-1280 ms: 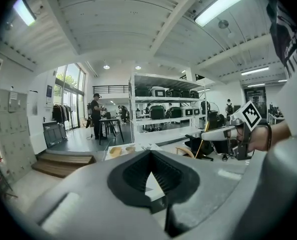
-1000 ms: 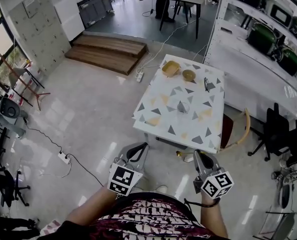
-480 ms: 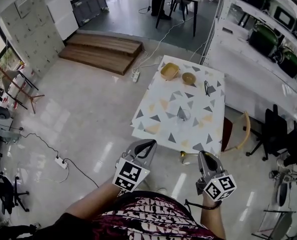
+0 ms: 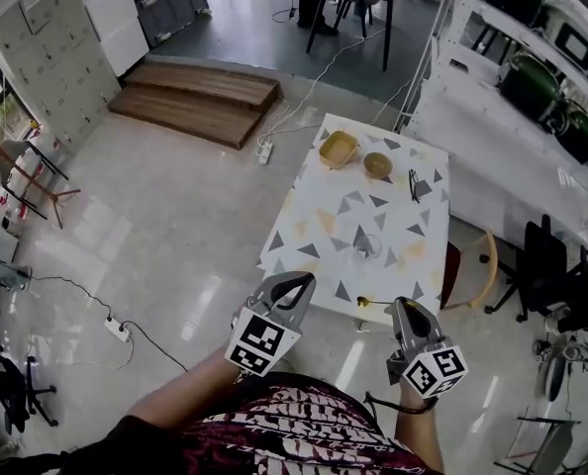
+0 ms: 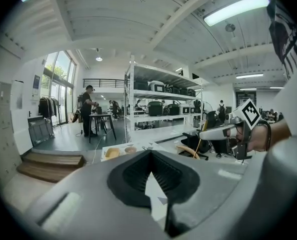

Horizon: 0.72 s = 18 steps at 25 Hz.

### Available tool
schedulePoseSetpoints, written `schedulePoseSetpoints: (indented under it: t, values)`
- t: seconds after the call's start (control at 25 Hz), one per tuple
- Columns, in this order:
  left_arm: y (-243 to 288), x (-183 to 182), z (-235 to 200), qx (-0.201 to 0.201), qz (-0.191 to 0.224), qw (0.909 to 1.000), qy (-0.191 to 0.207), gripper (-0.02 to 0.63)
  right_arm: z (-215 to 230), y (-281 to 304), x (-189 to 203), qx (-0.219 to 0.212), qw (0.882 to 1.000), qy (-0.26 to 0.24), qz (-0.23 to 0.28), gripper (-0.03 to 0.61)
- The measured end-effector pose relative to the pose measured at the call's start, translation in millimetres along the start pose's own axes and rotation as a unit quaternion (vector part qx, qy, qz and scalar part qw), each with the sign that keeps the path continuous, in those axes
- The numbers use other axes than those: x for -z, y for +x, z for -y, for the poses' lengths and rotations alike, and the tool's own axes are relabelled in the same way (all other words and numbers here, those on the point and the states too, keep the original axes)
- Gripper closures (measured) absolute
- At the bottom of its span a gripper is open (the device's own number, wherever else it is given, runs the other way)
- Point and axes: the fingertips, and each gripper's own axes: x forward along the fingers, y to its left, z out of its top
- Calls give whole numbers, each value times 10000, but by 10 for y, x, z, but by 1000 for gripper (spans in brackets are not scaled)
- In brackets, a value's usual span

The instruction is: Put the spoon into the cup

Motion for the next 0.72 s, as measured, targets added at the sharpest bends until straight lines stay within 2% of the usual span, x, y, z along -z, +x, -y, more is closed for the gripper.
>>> schedulePoseSetpoints:
  t: [0.32, 0.72]
  values:
    - [254, -139, -304, 155, 105, 9998, 51, 614, 81, 298, -168, 138, 9999, -44, 90, 546]
    - [440, -236, -614, 515, 213, 9983, 186, 614, 166, 570, -388, 544, 9980, -124, 312, 546]
